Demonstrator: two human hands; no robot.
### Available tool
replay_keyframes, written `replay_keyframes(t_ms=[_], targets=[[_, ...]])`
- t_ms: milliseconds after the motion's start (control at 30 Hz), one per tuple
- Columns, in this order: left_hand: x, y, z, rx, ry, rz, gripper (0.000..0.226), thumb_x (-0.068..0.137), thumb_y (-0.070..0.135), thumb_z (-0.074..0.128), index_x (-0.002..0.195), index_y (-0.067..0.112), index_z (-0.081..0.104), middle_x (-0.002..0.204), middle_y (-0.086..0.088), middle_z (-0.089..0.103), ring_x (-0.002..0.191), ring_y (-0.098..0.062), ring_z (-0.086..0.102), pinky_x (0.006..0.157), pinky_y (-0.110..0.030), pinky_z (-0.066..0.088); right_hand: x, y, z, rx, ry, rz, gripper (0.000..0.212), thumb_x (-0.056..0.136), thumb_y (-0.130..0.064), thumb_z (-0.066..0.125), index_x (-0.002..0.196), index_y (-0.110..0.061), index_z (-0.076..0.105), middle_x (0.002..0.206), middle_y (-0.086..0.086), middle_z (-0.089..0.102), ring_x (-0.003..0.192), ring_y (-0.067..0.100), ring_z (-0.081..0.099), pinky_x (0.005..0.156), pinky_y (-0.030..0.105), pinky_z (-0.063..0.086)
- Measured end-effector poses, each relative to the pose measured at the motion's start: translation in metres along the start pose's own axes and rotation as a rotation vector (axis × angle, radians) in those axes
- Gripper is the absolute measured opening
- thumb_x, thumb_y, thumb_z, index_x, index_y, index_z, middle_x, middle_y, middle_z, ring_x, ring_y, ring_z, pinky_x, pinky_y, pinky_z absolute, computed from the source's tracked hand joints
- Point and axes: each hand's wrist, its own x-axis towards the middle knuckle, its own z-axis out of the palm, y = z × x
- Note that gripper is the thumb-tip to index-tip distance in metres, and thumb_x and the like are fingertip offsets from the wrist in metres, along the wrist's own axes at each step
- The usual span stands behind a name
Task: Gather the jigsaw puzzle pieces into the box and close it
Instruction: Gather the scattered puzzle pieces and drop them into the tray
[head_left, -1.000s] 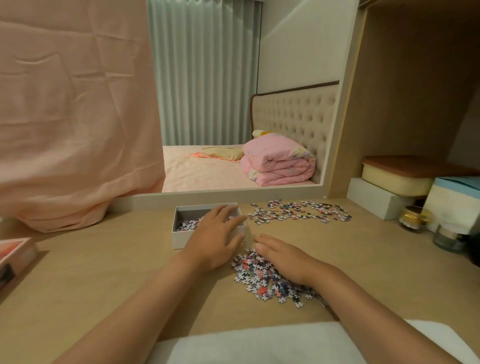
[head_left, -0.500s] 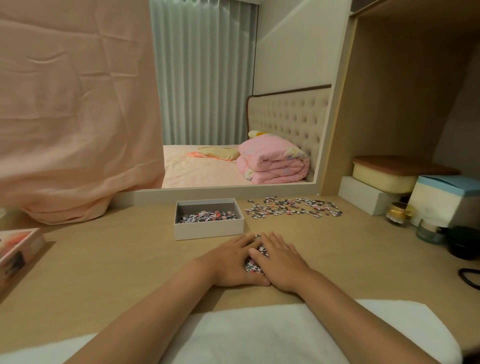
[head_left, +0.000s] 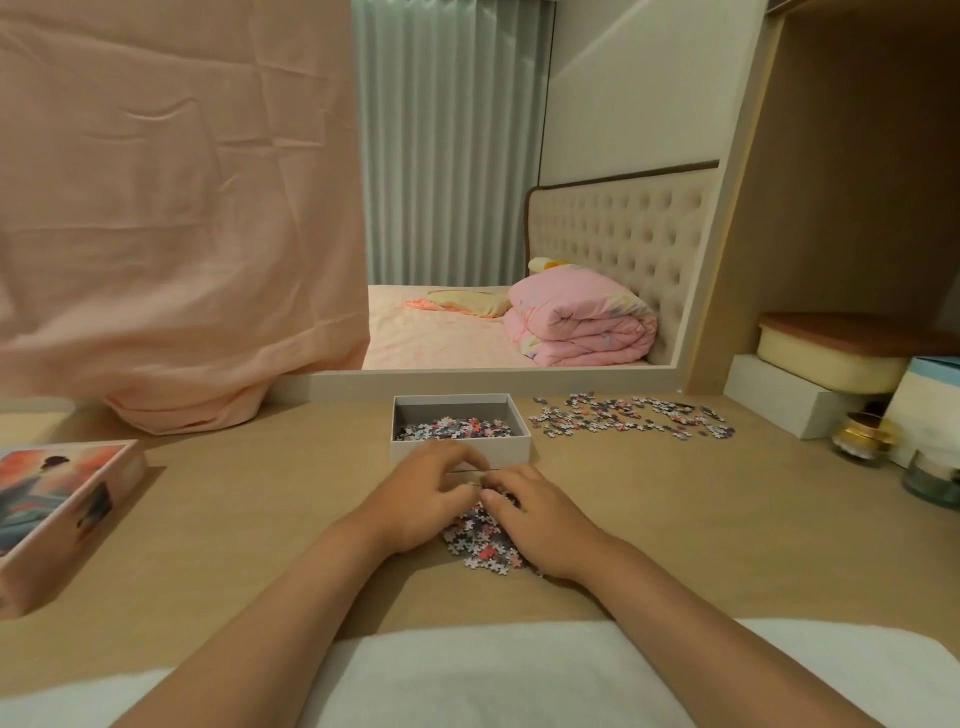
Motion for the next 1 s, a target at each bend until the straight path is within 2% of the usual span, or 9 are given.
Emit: replay_keyframes(t_ms=[67,133,233,300,400,633,800,900,1000], targets=[[0.000,-0.003,-0.006,0.078,0.145,0.008,0.037,0.076,0.042,0.047,0.106,0.029,0.064,0.111,0.012,0.058,0.110,-0.006,0.046,0.097,-0.036,0.041,0.003,-0.003,-0.003,0.098,0.009,0.006,0.041,0.103,-0.042,0.041,0.140,-0.027,0.053,0.137,-0.007,0.052,0.126,0.010,0.048,0.104,0.029,0.038],[-0.001,-0.006,-0.011,0.241,0.221,0.009,0.040,0.080,0.040,0.048,0.116,0.033,0.062,0.126,0.011,0.054,0.124,-0.010,0.037,0.107,-0.042,0.034,0.002,-0.003,-0.007,0.145,0.045,0.024,0.041,0.103,-0.042,0.040,0.140,-0.029,0.052,0.140,-0.009,0.053,0.126,0.008,0.048,0.104,0.030,0.039],[-0.003,-0.012,-0.011,0.392,0.117,-0.114,0.056,0.091,0.055,0.045,0.145,0.045,0.034,0.160,0.009,0.020,0.148,-0.014,0.003,0.121,-0.040,0.008,-0.010,0.002,-0.009,0.019,0.017,-0.001,0.052,0.101,-0.054,0.037,0.148,-0.034,0.039,0.154,-0.012,0.038,0.137,0.006,0.036,0.113,0.032,0.032],[-0.004,-0.018,-0.009,0.388,0.016,-0.193,0.064,0.093,0.060,0.043,0.151,0.046,0.019,0.163,0.009,0.002,0.149,-0.012,-0.012,0.121,-0.036,0.000,-0.017,0.000,-0.005,-0.103,-0.078,-0.010,0.063,0.098,-0.062,0.036,0.154,-0.037,0.025,0.161,-0.013,0.022,0.146,0.008,0.021,0.117,0.033,0.022],[-0.001,-0.023,-0.008,0.328,0.014,-0.195,0.061,0.095,0.054,0.045,0.151,0.043,0.022,0.164,0.008,0.006,0.149,-0.011,-0.008,0.121,-0.034,0.002,-0.012,-0.007,0.006,-0.232,-0.098,-0.028,0.068,0.096,-0.066,0.033,0.155,-0.036,0.021,0.163,-0.007,0.015,0.150,0.012,0.013,0.119,0.035,0.018],[-0.003,-0.026,-0.012,0.248,0.003,-0.178,0.049,0.101,0.042,0.036,0.150,0.041,0.029,0.163,0.009,0.013,0.149,-0.009,-0.003,0.122,-0.034,0.005,0.018,-0.022,0.024,-0.093,-0.010,-0.106,0.048,0.101,-0.050,0.037,0.141,-0.027,0.049,0.136,-0.003,0.047,0.130,0.014,0.039,0.111,0.035,0.034],[-0.003,-0.021,-0.015,0.254,0.025,-0.162,0.045,0.106,0.037,0.024,0.150,0.037,0.031,0.161,0.007,0.018,0.149,-0.009,0.002,0.120,-0.028,0.001,0.042,-0.028,0.004,-0.114,0.259,-0.241,0.037,0.097,-0.034,0.037,0.113,-0.025,0.068,0.109,-0.006,0.058,0.106,0.011,0.050,0.097,0.037,0.043],[-0.003,-0.020,-0.016,0.283,0.030,-0.170,0.045,0.105,0.036,0.027,0.150,0.036,0.032,0.161,0.008,0.021,0.148,-0.010,0.007,0.119,-0.028,0.004,0.058,-0.029,-0.010,-0.235,0.331,-0.220,0.038,0.098,-0.031,0.037,0.122,-0.025,0.066,0.122,-0.005,0.060,0.117,0.014,0.049,0.103,0.038,0.040],[-0.004,-0.019,-0.017,0.313,0.040,-0.173,0.045,0.103,0.036,0.030,0.149,0.036,0.034,0.159,0.008,0.025,0.147,-0.010,0.012,0.119,-0.029,0.008,0.068,-0.021,-0.010,-0.227,0.140,-0.104,0.042,0.104,-0.037,0.036,0.142,-0.027,0.051,0.152,-0.002,0.043,0.141,0.017,0.035,0.118,0.040,0.025]])
